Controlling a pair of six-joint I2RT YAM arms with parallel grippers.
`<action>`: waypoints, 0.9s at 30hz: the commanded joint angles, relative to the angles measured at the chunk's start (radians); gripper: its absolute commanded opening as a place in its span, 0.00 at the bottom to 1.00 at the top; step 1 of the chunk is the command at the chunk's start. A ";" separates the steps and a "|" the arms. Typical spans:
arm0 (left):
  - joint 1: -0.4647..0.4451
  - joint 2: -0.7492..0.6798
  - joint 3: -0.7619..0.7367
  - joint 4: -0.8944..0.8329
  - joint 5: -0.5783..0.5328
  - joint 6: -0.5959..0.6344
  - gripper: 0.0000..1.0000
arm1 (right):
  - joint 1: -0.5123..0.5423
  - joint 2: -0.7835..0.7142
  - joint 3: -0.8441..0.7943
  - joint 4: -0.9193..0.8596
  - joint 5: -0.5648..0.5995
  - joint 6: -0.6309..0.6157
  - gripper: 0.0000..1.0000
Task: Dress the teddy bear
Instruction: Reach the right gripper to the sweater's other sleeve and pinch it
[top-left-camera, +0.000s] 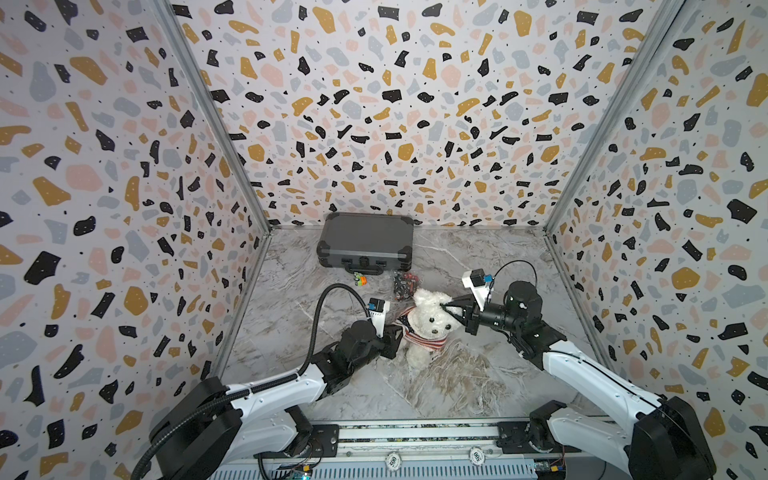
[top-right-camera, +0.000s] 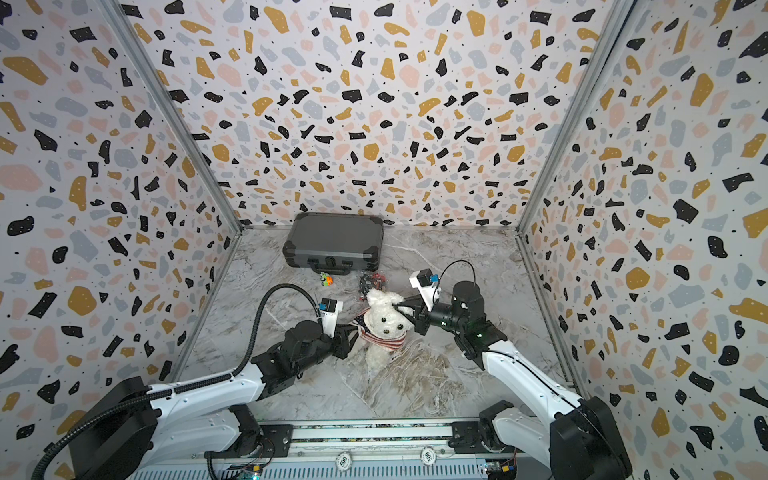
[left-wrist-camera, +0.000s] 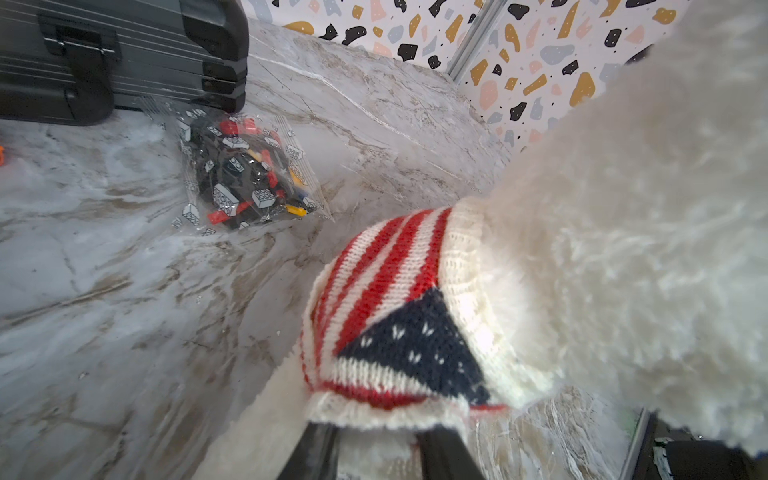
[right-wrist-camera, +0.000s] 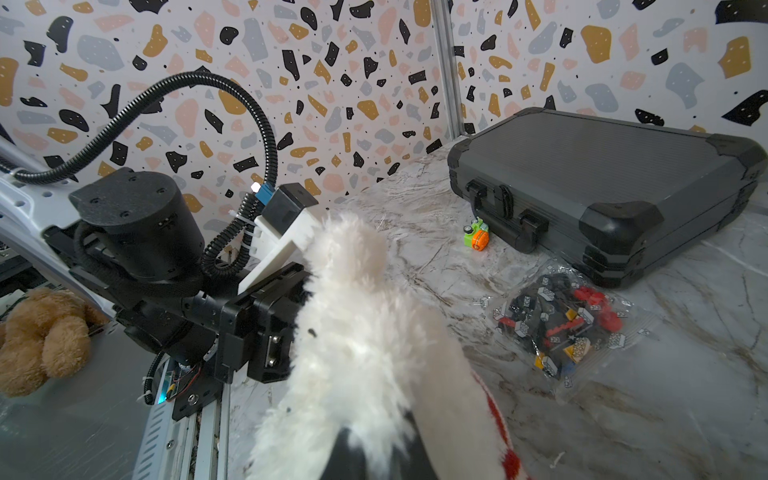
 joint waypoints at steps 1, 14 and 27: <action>0.009 0.024 0.022 0.079 0.026 0.028 0.31 | 0.000 -0.003 0.009 0.038 -0.035 0.008 0.00; 0.010 0.013 0.040 0.043 0.069 0.008 0.02 | -0.019 0.034 0.059 -0.017 -0.015 0.007 0.00; -0.030 -0.015 0.038 0.148 0.103 -0.315 0.00 | -0.047 0.118 0.217 -0.220 0.284 -0.020 0.48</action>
